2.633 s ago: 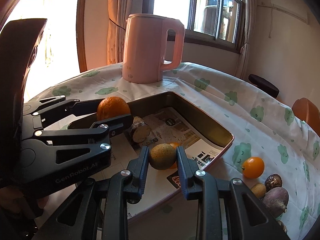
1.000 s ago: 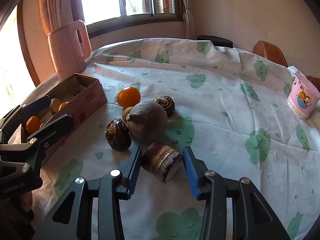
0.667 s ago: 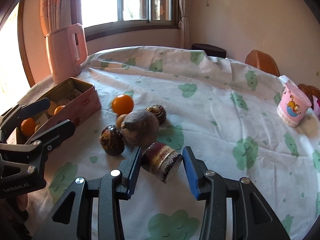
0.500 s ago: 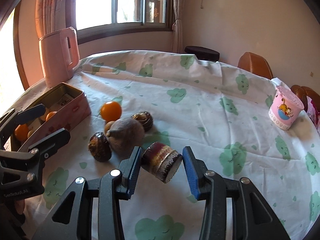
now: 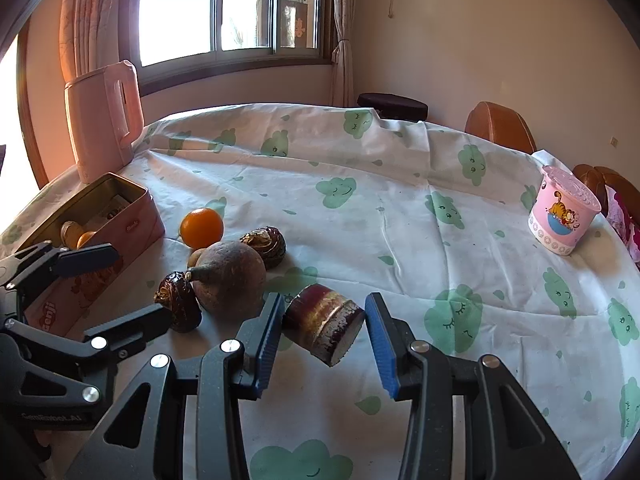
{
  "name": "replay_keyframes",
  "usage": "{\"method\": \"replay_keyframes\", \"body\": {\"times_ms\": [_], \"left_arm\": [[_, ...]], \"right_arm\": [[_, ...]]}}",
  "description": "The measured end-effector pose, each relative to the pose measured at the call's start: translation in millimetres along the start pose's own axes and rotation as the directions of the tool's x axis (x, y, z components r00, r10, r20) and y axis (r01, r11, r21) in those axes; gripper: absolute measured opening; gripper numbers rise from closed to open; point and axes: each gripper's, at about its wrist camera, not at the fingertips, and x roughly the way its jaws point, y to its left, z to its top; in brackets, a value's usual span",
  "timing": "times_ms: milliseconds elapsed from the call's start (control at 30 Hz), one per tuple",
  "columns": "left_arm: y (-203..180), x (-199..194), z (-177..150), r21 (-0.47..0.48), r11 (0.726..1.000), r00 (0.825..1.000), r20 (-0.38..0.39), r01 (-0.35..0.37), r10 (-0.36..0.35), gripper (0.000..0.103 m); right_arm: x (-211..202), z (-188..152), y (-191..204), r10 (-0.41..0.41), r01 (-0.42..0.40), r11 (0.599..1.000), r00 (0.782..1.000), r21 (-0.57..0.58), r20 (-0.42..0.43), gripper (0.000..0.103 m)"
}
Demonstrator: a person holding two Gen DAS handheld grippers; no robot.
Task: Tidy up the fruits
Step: 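Grasp a striped cake roll with the right tool while the left tool grasps a dark brown round fruit, then lift the cake roll with the right tool while the left tool lifts the brown fruit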
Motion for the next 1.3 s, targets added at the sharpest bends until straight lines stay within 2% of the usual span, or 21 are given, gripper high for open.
{"method": "replay_keyframes", "body": {"times_ms": [300, 533, 733, 833, 967, 1300], "left_arm": [[-9, 15, 8, 0.038, 0.999, 0.999, -0.031, -0.025, 0.026, 0.087], [-17, 16, 8, 0.087, 0.995, 0.999, -0.029, -0.04, 0.043, 0.082], [-11, 30, 9, 0.057, 0.998, 0.994, -0.105, 0.014, -0.008, 0.065], [-8, 31, 8, 0.037, 0.999, 0.993, -0.11, 0.038, -0.033, 0.044], [-7, 27, 7, 0.028, 0.998, 0.994, -0.099, 0.056, -0.053, 0.045], [-9, 15, 9, 0.049, 0.998, 0.999, -0.032, 0.028, -0.026, 0.044]], "right_arm": [[1, 0, 2, -0.007, 0.007, 1.0, 1.0, -0.009, -0.003, 0.044], [1, 0, -2, 0.0, 0.0, 1.0, 1.0, 0.014, 0.0, 0.044], [1, 0, -3, 0.007, -0.007, 1.0, 1.0, 0.016, -0.006, 0.044], [2, 0, -4, 0.022, -0.022, 1.0, 1.0, 0.017, -0.008, 0.044], [0, -1, -5, 0.04, -0.04, 0.999, 0.999, 0.017, 0.005, 0.044], [-5, -2, -3, 0.044, -0.044, 0.999, 0.998, 0.003, 0.035, 0.044]]}}
